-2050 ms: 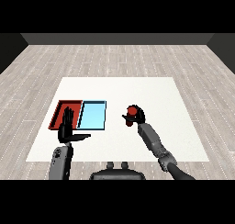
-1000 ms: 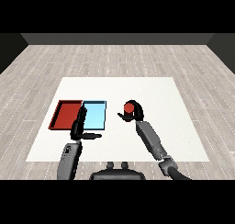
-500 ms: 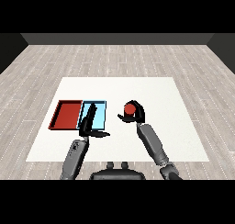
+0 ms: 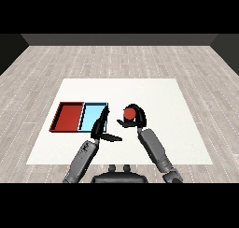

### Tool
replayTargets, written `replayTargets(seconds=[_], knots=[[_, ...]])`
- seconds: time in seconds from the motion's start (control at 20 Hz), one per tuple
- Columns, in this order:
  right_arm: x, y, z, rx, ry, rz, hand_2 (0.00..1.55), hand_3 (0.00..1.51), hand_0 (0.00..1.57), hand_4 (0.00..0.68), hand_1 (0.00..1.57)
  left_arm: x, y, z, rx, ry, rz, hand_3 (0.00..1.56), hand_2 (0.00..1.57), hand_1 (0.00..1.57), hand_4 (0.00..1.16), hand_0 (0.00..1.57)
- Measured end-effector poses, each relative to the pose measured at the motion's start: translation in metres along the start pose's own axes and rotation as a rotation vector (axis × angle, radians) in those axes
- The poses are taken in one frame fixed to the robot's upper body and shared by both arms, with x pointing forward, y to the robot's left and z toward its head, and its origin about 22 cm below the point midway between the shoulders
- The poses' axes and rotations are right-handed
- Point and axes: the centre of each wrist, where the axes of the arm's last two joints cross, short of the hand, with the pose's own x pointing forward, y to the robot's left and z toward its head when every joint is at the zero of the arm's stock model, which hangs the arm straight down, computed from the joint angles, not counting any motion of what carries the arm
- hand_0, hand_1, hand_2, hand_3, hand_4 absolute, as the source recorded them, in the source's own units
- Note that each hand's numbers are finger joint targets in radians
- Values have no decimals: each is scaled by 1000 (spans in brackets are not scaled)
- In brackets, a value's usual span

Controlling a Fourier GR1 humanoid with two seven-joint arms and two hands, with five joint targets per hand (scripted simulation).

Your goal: Pick the red can and put it in the red box

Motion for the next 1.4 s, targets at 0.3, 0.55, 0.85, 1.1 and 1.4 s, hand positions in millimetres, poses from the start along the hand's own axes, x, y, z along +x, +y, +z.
replayTargets(seconds=[0.3,0.55,0.85,1.1,1.4], knots=[[8,16,3,29,-20,-21,1422,1405,1402,618,1402,7,-17,-12,-25,11,-4,0,0,0,0,0],[10,31,4,54,-32,-35,1430,1397,1419,629,1419,-2,-22,-20,-33,29,-21,0,0,0,0,0],[16,42,5,77,-48,-52,1433,1393,1447,615,1447,-5,-29,-31,-42,57,-40,0,0,0,0,0],[20,54,12,89,-48,-65,1429,1383,1444,594,1444,-8,-33,-35,-55,57,-45,0,0,0,0,0],[22,65,13,109,-45,-84,1450,1398,1455,543,1455,-9,-33,-36,-63,52,-52,0,0,0,0,0]])
